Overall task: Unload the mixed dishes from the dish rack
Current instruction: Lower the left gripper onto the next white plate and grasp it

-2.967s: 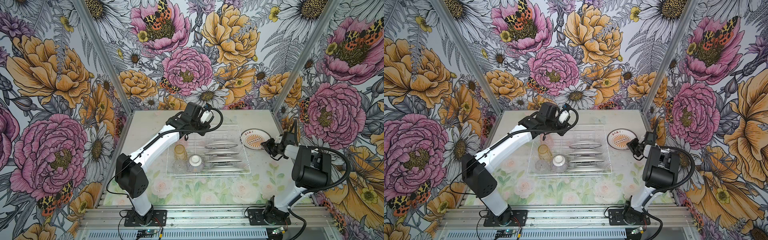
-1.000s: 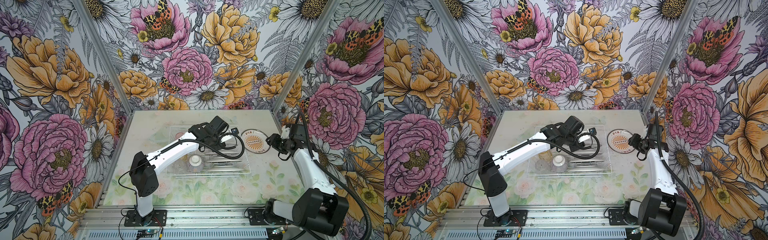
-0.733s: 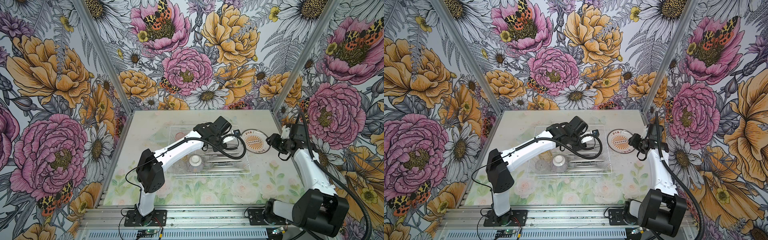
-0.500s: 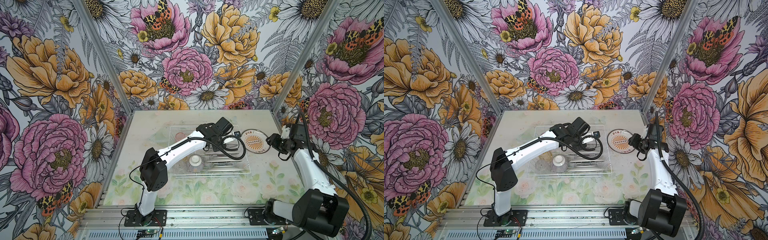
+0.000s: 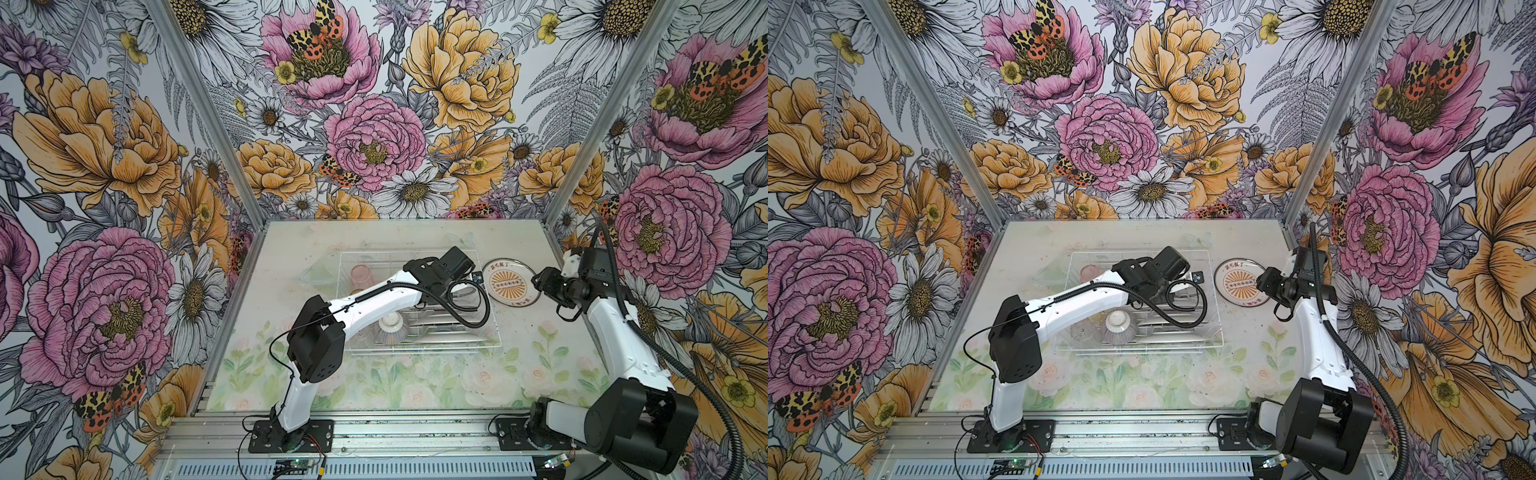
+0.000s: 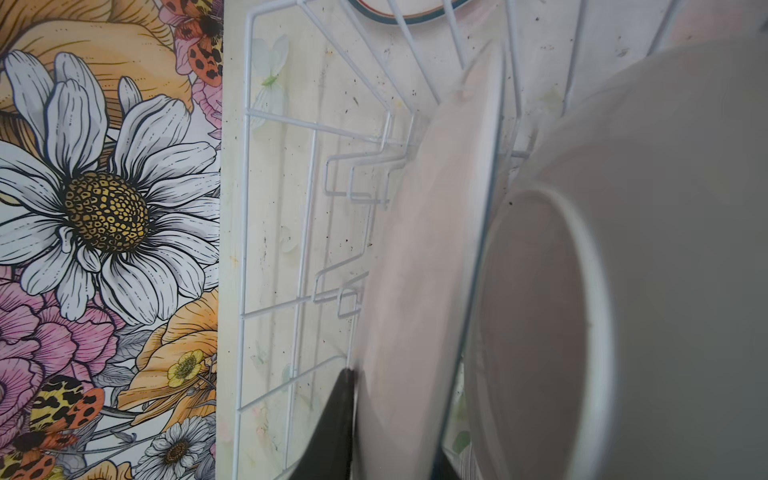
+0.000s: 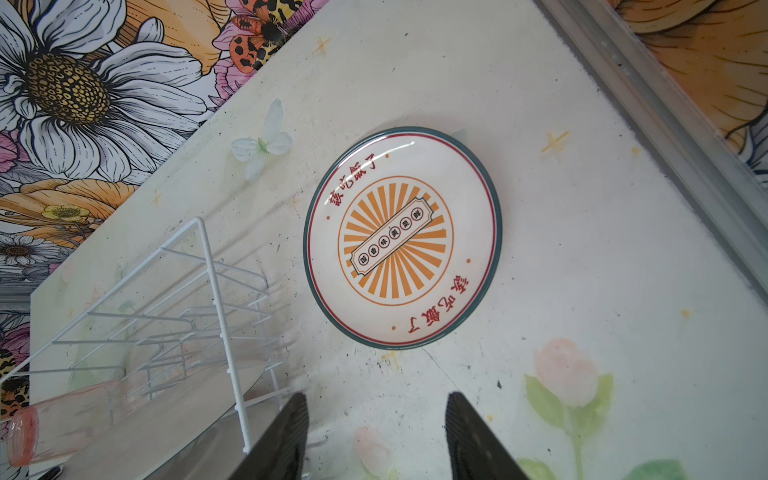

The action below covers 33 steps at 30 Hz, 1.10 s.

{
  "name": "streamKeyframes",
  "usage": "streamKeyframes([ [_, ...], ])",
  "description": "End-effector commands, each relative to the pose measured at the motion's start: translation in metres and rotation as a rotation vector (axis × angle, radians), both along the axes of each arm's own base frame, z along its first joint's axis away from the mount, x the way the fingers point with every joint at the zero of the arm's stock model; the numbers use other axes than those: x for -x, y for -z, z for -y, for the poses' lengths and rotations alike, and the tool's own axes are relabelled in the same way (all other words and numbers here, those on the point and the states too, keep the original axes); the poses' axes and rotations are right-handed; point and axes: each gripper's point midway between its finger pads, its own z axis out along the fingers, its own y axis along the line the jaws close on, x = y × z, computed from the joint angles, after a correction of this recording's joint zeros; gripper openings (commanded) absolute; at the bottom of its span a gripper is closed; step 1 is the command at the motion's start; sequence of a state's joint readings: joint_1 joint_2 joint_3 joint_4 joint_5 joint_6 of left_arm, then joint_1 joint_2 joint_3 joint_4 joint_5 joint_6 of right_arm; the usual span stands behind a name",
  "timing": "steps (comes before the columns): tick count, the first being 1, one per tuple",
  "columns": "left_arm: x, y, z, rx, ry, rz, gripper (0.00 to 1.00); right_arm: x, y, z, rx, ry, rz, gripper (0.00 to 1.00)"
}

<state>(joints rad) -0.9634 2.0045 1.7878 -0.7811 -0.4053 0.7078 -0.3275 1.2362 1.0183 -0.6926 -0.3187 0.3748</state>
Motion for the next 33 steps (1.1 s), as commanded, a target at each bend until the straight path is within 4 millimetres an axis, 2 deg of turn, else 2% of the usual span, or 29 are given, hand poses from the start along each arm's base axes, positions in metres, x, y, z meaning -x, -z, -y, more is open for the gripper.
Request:
streamKeyframes([
  [1, -0.016, -0.027, 0.000, 0.038, -0.026, 0.142, 0.19, -0.001, -0.004, -0.002, 0.005, -0.019, 0.021, 0.56],
  [7, -0.017, -0.023, -0.002, 0.024, -0.038, 0.146, 0.13, 0.000, -0.003, -0.003, 0.001, -0.021, 0.021, 0.56],
  [8, -0.017, -0.024, -0.002, 0.030, -0.042, 0.148, 0.10, 0.000, -0.003, -0.004, 0.000, -0.021, 0.022, 0.56],
  [18, -0.010, -0.050, -0.003, 0.120, -0.026, 0.141, 0.06, 0.000, -0.008, -0.006, -0.006, -0.024, 0.035, 0.56],
  [21, -0.008, -0.066, -0.005, 0.175, -0.030, 0.135, 0.05, 0.001, -0.009, -0.006, -0.005, -0.027, 0.041, 0.56],
  [22, -0.008, -0.072, -0.007, 0.196, -0.035, 0.136, 0.00, 0.001, -0.010, -0.006, -0.006, -0.026, 0.042, 0.56],
  [24, -0.007, -0.083, -0.008, 0.239, -0.039, 0.131, 0.00, 0.001, -0.011, -0.007, -0.005, -0.028, 0.047, 0.55],
  [26, -0.005, -0.110, -0.015, 0.306, -0.046, 0.146, 0.00, 0.002, -0.012, -0.007, -0.005, -0.029, 0.050, 0.55],
  [33, -0.003, -0.152, -0.031, 0.441, -0.074, 0.142, 0.00, 0.002, -0.018, -0.010, -0.013, -0.040, 0.068, 0.55],
])
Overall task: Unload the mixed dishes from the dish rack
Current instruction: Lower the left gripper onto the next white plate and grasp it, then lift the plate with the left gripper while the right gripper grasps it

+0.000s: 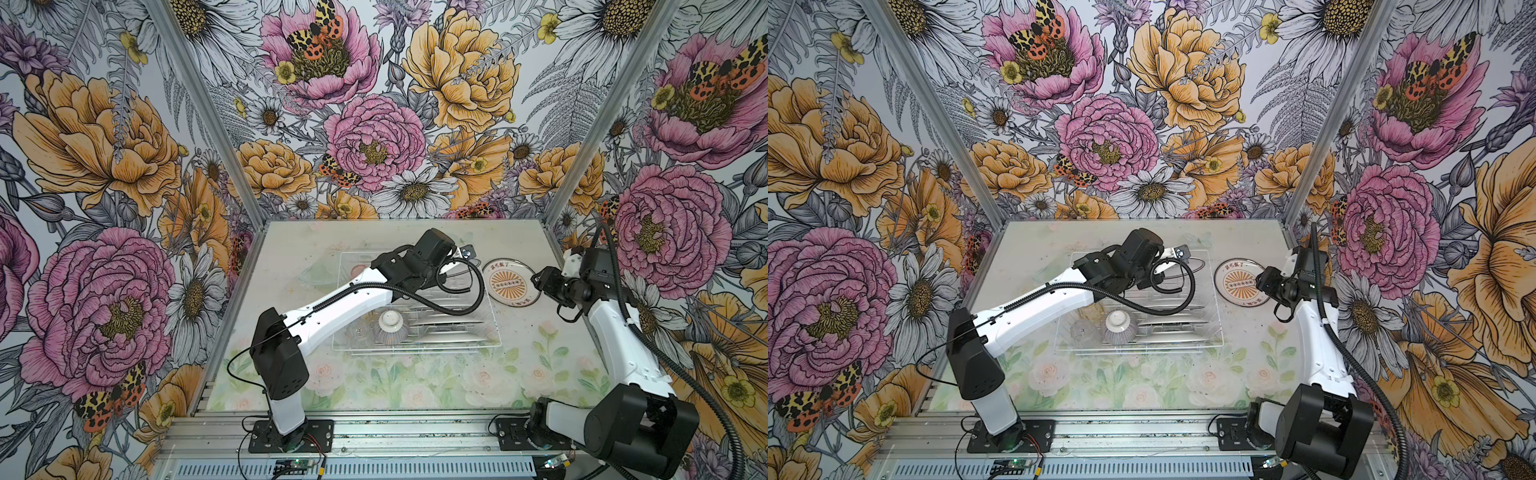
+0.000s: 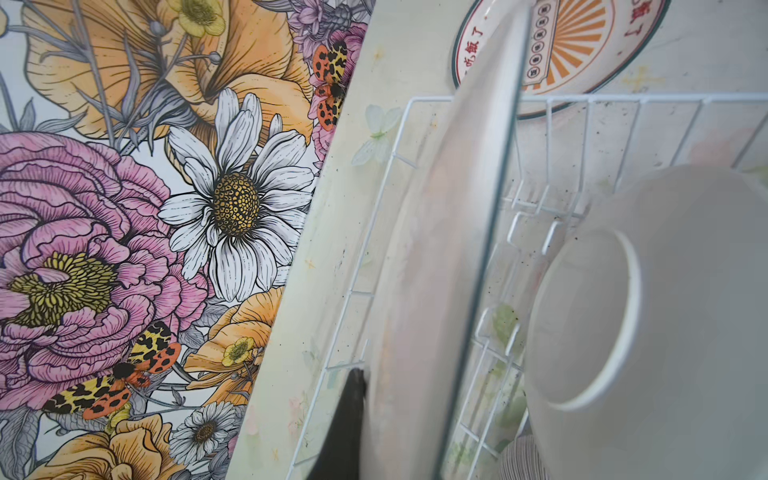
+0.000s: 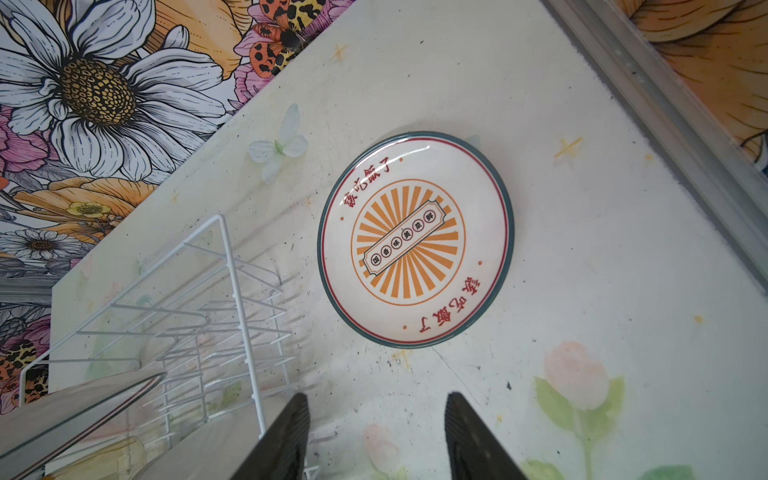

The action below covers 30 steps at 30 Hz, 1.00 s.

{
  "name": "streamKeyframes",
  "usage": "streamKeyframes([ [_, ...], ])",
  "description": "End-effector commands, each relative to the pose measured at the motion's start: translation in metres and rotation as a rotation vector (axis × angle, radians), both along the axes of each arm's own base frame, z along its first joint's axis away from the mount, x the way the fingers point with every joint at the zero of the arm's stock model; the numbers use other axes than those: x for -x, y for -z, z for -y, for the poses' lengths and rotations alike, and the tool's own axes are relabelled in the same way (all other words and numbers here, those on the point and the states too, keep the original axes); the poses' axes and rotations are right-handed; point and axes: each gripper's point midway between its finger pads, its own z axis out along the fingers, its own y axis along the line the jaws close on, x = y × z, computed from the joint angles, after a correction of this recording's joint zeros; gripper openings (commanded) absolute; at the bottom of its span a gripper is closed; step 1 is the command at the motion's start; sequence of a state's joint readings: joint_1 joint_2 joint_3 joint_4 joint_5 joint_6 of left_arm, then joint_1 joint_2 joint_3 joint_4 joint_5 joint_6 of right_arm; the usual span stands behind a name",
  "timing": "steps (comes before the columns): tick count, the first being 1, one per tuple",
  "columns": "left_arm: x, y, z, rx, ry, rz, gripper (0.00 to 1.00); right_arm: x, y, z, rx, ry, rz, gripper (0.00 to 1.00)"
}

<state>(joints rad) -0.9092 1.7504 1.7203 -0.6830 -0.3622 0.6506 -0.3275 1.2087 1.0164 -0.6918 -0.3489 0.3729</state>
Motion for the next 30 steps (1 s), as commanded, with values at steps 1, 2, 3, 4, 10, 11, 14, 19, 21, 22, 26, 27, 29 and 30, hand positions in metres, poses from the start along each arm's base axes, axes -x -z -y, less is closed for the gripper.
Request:
streamKeyframes([
  [1, 0.000, -0.047, -0.003, 0.185, -0.007, 0.008, 0.00, 0.000, -0.011, -0.006, -0.004, -0.027, 0.043, 0.54],
  [2, 0.000, -0.052, -0.005, 0.217, -0.009, -0.006, 0.00, 0.000, -0.012, -0.007, -0.007, -0.034, 0.050, 0.54],
  [3, 0.000, -0.059, -0.008, 0.262, -0.011, -0.025, 0.00, -0.001, -0.015, -0.010, -0.011, -0.050, 0.061, 0.54],
  [4, 0.001, -0.066, -0.009, 0.318, 0.004, -0.057, 0.00, -0.001, -0.019, -0.013, -0.015, -0.066, 0.076, 0.54],
  [10, -0.003, -0.097, -0.025, 0.605, 0.024, -0.244, 0.00, -0.001, -0.054, -0.044, -0.071, -0.230, 0.230, 0.53],
  [11, -0.002, -0.101, -0.025, 0.641, 0.033, -0.275, 0.00, 0.000, -0.061, -0.051, -0.085, -0.260, 0.259, 0.53],
  [14, -0.002, -0.108, -0.023, 0.735, 0.059, -0.370, 0.00, 0.003, -0.083, -0.077, -0.152, -0.377, 0.350, 0.53],
  [19, -0.006, -0.116, -0.017, 0.887, 0.102, -0.546, 0.00, 0.010, -0.110, -0.122, -0.221, -0.557, 0.450, 0.52],
  [21, -0.010, -0.120, -0.016, 0.954, 0.122, -0.608, 0.00, 0.012, -0.117, -0.137, -0.237, -0.610, 0.467, 0.52],
  [22, -0.011, -0.122, -0.016, 0.987, 0.130, -0.638, 0.00, 0.012, -0.121, -0.143, -0.248, -0.631, 0.480, 0.52],
  [26, -0.021, -0.123, -0.017, 1.076, 0.139, -0.708, 0.00, 0.010, -0.132, -0.155, -0.272, -0.662, 0.525, 0.51],
  [27, -0.023, -0.122, -0.017, 1.094, 0.138, -0.727, 0.00, 0.009, -0.135, -0.157, -0.281, -0.668, 0.537, 0.51],
  [29, -0.026, -0.120, -0.014, 1.117, 0.150, -0.765, 0.00, 0.007, -0.139, -0.159, -0.294, -0.674, 0.556, 0.49],
  [30, -0.026, -0.119, -0.012, 1.127, 0.154, -0.785, 0.00, 0.006, -0.141, -0.161, -0.304, -0.678, 0.563, 0.48],
])
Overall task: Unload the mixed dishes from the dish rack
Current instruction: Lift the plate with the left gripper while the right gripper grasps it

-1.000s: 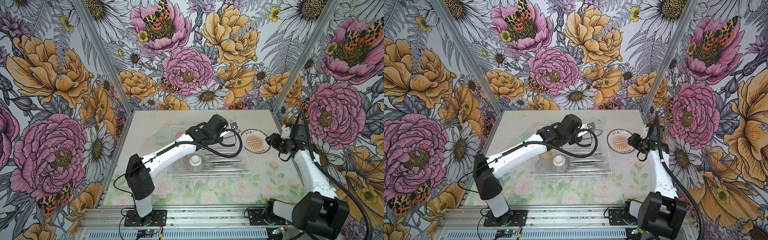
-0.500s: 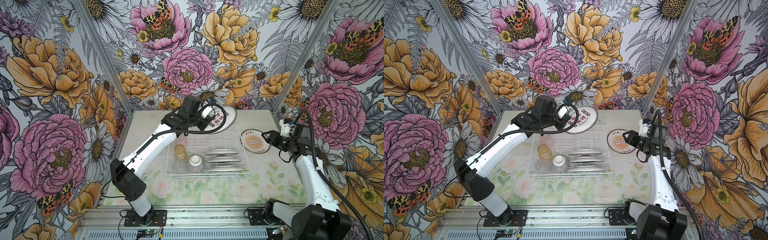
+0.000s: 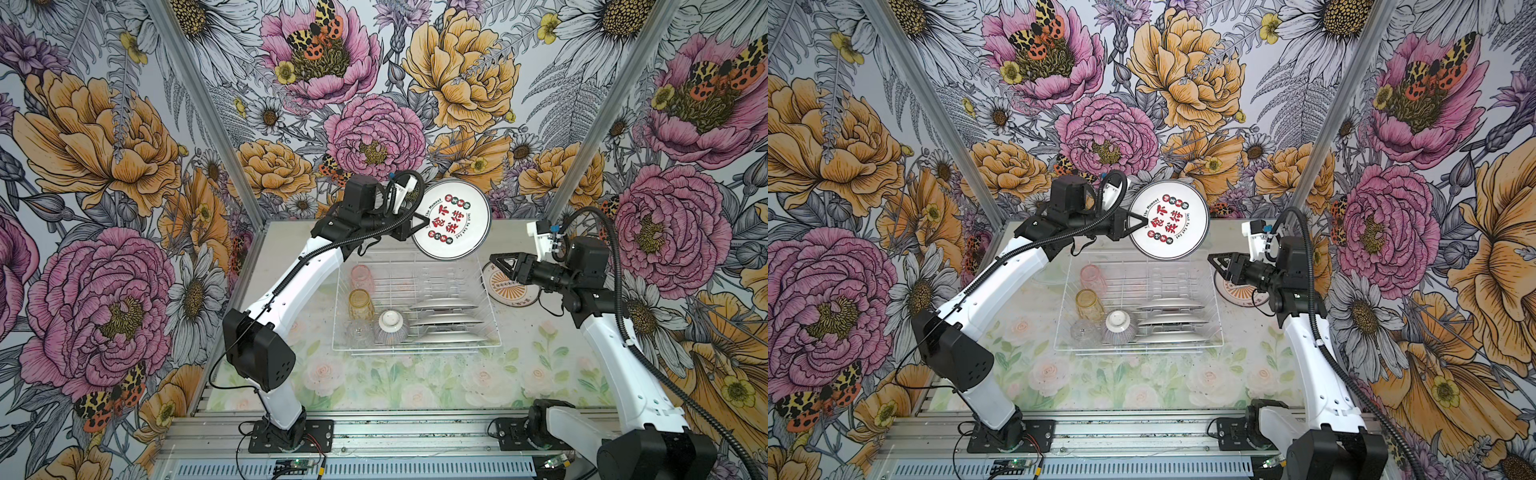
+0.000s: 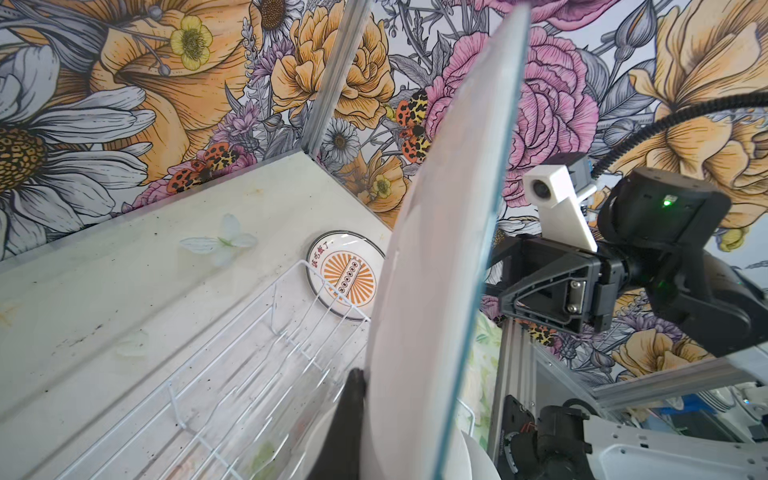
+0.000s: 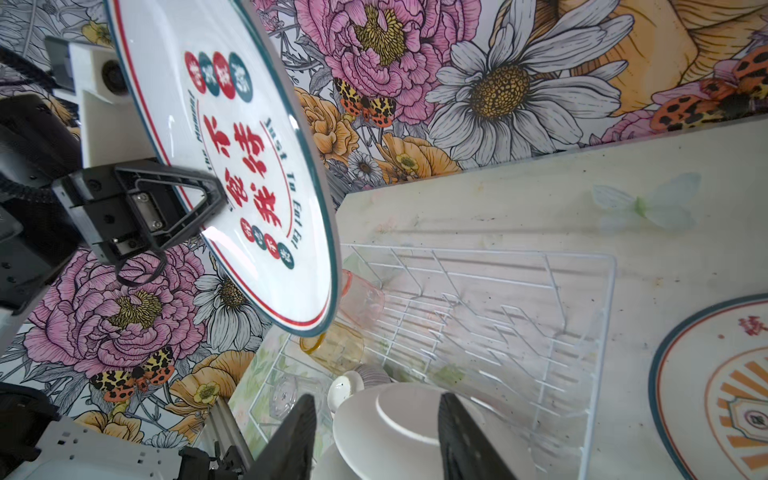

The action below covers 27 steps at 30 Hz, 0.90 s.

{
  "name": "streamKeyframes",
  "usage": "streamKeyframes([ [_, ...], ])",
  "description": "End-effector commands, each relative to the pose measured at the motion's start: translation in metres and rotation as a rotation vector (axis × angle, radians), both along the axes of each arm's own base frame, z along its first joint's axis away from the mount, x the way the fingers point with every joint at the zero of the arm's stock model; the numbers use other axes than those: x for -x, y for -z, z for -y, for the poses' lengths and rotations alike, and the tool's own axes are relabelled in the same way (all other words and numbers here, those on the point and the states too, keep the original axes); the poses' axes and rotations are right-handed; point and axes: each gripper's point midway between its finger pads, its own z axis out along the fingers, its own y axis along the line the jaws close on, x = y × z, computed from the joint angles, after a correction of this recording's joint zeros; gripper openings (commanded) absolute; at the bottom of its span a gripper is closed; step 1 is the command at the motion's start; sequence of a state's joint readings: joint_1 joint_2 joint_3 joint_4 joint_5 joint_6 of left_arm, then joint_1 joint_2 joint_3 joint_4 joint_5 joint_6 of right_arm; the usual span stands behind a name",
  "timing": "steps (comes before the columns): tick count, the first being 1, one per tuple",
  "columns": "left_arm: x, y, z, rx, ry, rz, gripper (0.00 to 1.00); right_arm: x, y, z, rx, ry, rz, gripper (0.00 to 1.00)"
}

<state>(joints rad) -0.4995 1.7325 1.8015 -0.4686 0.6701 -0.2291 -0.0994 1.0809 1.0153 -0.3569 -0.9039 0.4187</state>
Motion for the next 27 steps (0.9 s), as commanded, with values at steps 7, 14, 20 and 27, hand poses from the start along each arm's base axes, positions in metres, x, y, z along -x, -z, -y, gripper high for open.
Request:
streamKeyframes([
  [7, 0.003, -0.015, 0.023, 0.194, 0.132, -0.087, 0.00, -0.012, -0.034, -0.014, -0.170, -0.064, 0.138, 0.47],
  [14, 0.007, -0.013, 0.028, 0.214, 0.154, -0.103, 0.00, -0.031, -0.036, -0.011, -0.215, -0.036, 0.144, 0.47],
  [20, 0.010, -0.004, 0.033, 0.217, 0.170, -0.130, 0.00, -0.037, -0.037, -0.009, -0.228, -0.019, 0.146, 0.46],
  [27, 0.015, -0.003, 0.044, 0.217, 0.197, -0.133, 0.00, -0.041, -0.037, -0.008, -0.233, -0.008, 0.135, 0.39],
])
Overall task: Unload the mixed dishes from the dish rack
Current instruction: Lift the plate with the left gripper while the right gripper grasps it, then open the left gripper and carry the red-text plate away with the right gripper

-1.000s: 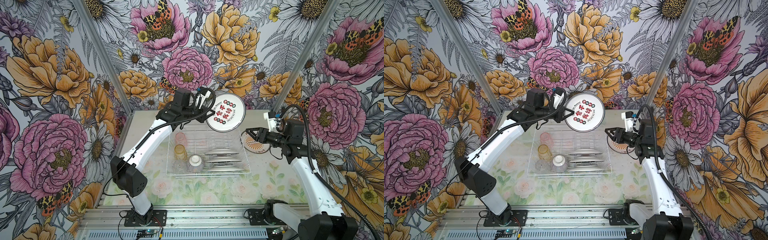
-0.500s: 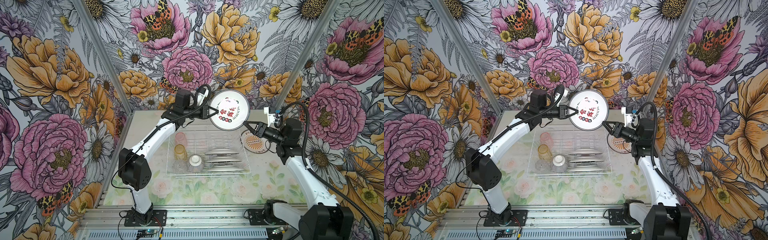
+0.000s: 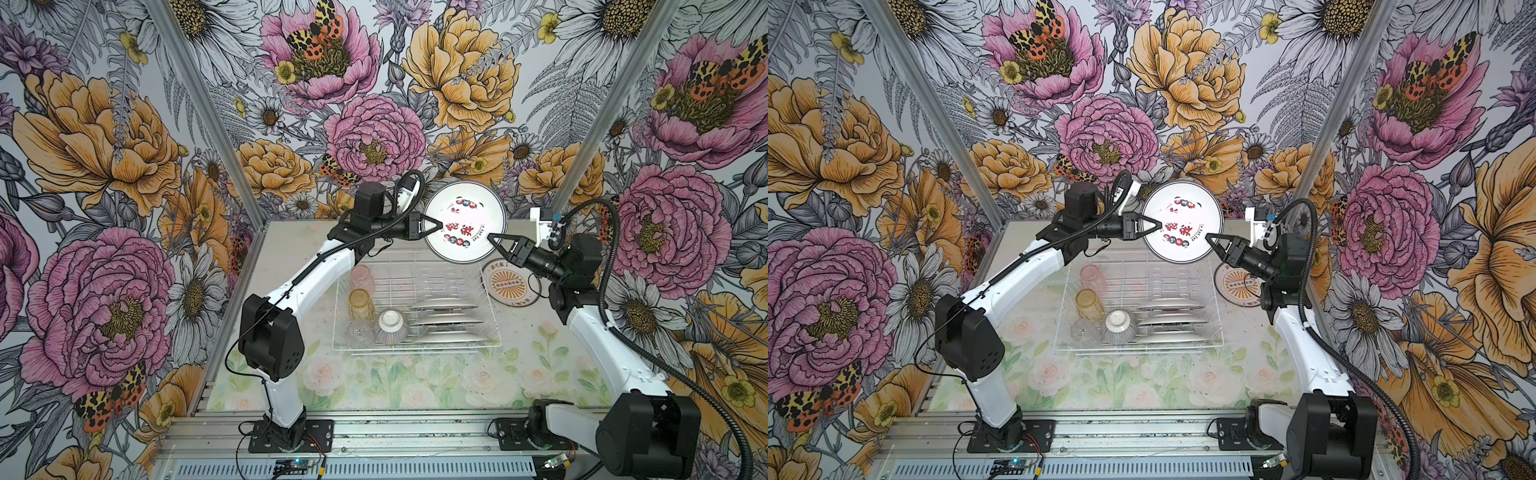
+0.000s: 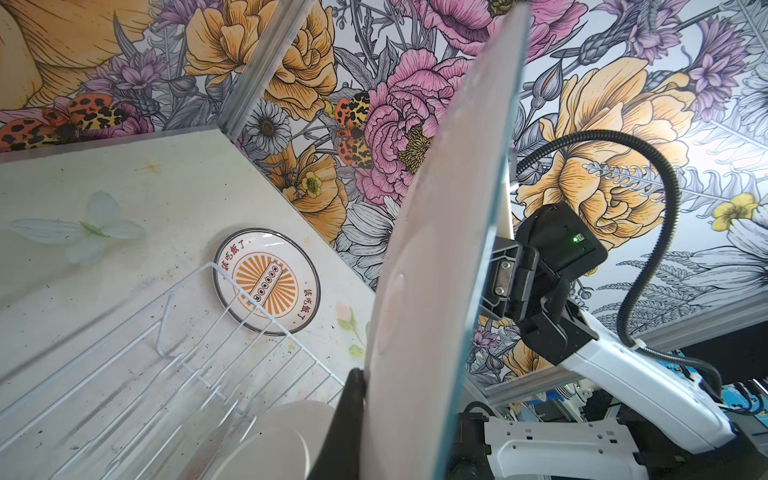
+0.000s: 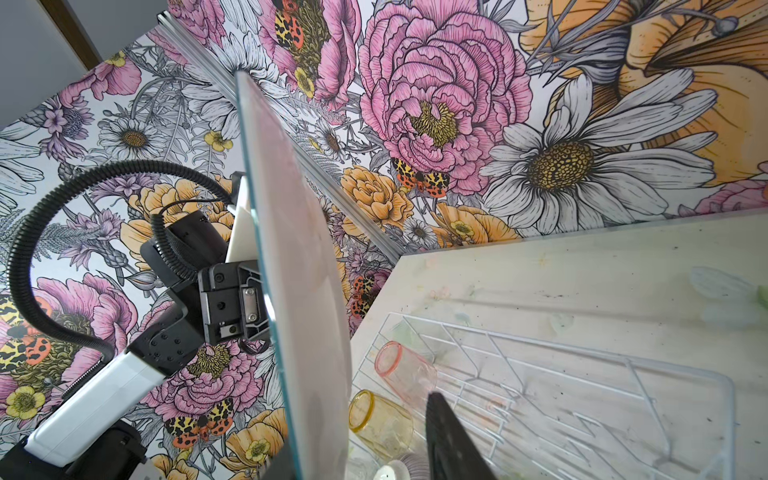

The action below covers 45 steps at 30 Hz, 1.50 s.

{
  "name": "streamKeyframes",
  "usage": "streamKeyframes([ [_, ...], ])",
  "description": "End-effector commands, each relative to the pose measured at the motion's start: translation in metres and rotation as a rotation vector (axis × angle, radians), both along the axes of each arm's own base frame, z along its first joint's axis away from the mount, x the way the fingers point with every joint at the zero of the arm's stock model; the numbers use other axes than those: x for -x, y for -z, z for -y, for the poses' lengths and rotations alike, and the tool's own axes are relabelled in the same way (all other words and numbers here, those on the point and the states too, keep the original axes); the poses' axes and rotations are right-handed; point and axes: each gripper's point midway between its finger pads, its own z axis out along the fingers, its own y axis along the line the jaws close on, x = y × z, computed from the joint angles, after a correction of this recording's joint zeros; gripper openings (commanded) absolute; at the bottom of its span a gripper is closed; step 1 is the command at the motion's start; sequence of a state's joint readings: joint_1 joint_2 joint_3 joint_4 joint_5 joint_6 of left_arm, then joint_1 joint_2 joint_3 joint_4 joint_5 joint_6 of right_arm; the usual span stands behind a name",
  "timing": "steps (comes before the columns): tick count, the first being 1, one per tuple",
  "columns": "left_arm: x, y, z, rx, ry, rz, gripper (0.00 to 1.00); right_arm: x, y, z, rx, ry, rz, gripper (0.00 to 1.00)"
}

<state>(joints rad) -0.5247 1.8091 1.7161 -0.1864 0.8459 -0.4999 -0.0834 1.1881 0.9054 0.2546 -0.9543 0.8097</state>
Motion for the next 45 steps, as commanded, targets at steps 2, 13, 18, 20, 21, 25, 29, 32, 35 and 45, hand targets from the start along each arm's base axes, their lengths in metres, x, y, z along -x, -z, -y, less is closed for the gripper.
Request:
streamKeyframes([
  [2, 0.004, -0.002, 0.015, 0.035, 0.064, 0.017, 0.00, -0.005, -0.010, -0.002, -0.004, 0.009, 0.033, 0.38],
  [13, 0.005, 0.006, 0.025, 0.024, 0.077, 0.007, 0.02, -0.010, -0.007, -0.007, -0.010, 0.000, 0.009, 0.00],
  [18, 0.005, 0.007, 0.022, 0.000, 0.057, 0.023, 0.17, -0.010, -0.010, -0.006, -0.008, 0.009, 0.010, 0.00],
  [20, 0.007, 0.006, 0.020, -0.005, 0.055, 0.041, 0.23, -0.009, -0.013, -0.006, -0.009, 0.015, 0.015, 0.00],
  [21, 0.009, 0.005, 0.019, -0.006, 0.058, 0.055, 0.25, -0.009, -0.013, -0.005, -0.011, 0.019, 0.014, 0.00],
  [25, 0.016, -0.003, 0.010, -0.033, 0.046, 0.104, 0.40, -0.015, -0.018, 0.007, -0.021, 0.079, 0.004, 0.00],
  [29, 0.015, 0.001, -0.009, -0.088, -0.004, 0.123, 0.40, -0.026, -0.014, 0.045, -0.026, 0.207, -0.040, 0.00],
  [32, 0.008, 0.014, -0.033, -0.159, -0.088, 0.124, 0.39, -0.032, -0.001, 0.084, -0.017, 0.335, -0.104, 0.00],
  [35, 0.006, 0.032, -0.055, -0.274, -0.170, 0.136, 0.38, -0.033, 0.025, 0.121, 0.022, 0.460, -0.212, 0.00],
  [45, 0.004, 0.069, -0.086, -0.589, -0.288, 0.189, 0.38, -0.018, 0.134, 0.193, 0.131, 0.709, -0.520, 0.00],
])
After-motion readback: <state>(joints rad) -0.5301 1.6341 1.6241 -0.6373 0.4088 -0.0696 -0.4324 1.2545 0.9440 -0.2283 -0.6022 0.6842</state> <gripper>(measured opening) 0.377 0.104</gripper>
